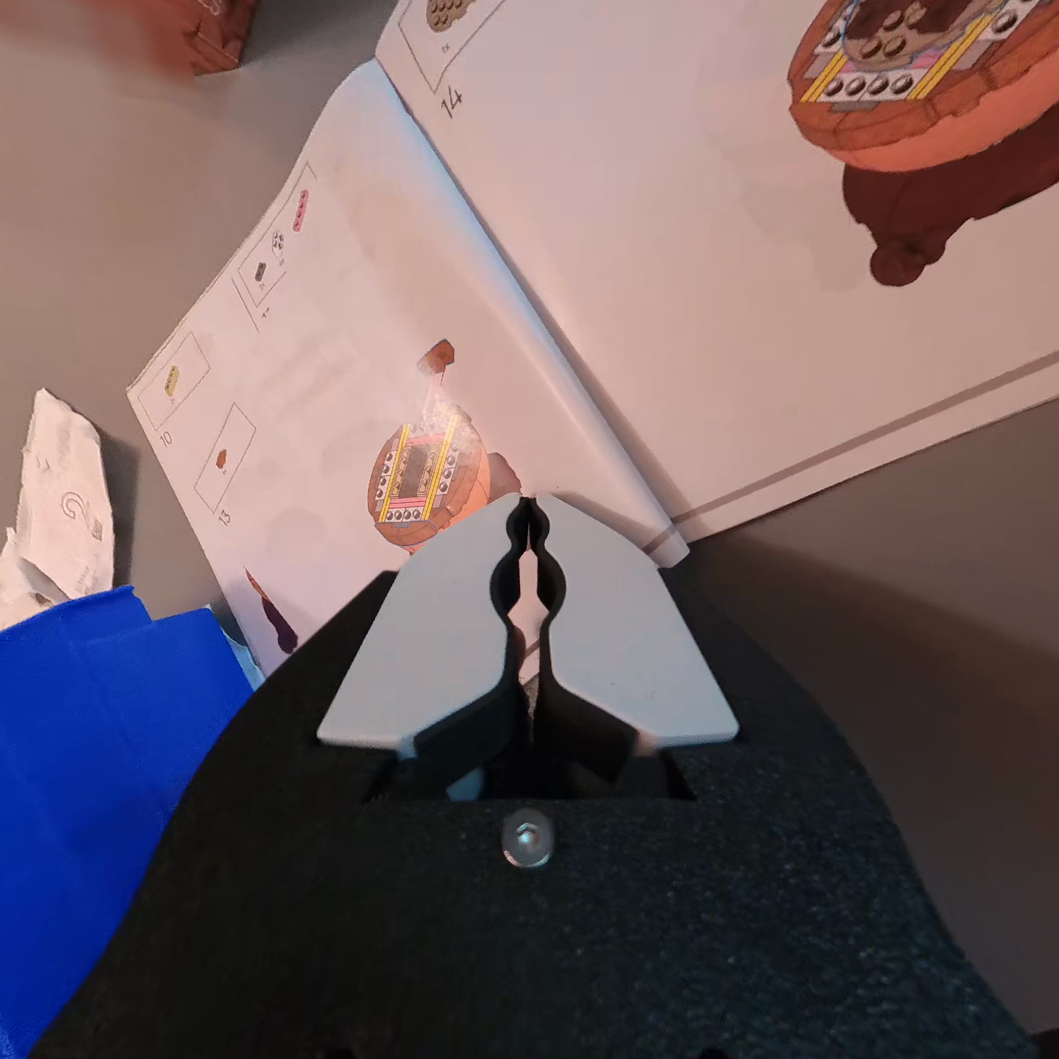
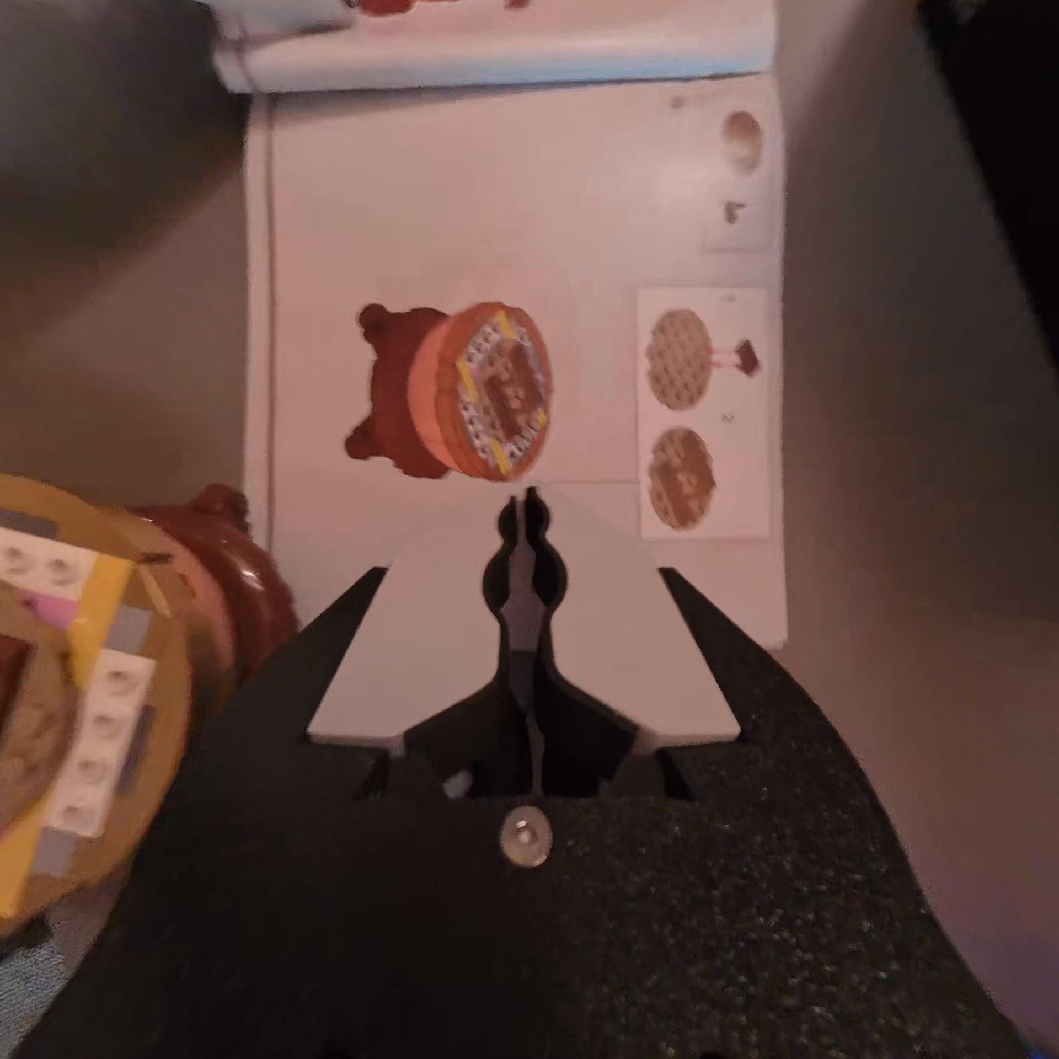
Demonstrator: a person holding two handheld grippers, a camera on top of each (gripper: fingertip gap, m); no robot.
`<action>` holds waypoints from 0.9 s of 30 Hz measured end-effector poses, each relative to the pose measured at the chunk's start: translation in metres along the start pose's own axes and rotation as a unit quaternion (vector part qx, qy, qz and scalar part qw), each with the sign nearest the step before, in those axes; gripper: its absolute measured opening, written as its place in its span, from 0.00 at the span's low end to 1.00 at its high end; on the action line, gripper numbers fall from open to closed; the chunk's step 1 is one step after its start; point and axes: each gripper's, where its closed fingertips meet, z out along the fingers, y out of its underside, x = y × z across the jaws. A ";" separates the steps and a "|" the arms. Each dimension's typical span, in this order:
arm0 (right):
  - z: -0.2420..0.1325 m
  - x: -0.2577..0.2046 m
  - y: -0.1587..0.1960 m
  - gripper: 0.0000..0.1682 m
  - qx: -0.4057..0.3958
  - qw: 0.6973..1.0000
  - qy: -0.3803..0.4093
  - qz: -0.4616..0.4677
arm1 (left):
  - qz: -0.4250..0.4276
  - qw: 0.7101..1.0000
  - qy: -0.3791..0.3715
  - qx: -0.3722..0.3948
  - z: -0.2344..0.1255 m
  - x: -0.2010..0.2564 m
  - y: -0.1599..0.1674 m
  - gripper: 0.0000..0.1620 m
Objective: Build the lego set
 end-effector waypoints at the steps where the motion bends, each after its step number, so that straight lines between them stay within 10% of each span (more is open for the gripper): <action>1: -0.003 0.009 0.005 0.01 -0.005 1.000 0.007 0.007 | -0.005 1.000 0.003 0.003 -0.001 0.003 -0.001 0.00; 10: -0.015 0.127 0.021 0.00 -0.083 0.971 0.173 -0.141 | 0.057 0.994 -0.005 0.090 -0.027 0.018 -0.036 0.05; 19: -0.018 0.033 0.027 0.02 -0.007 0.996 0.038 0.082 | 0.031 0.997 -0.025 0.059 -0.001 -0.004 0.000 0.03; 27: -0.017 0.021 0.018 0.02 0.053 0.982 0.081 0.163 | 0.020 0.997 -0.074 0.031 0.016 -0.048 0.005 0.03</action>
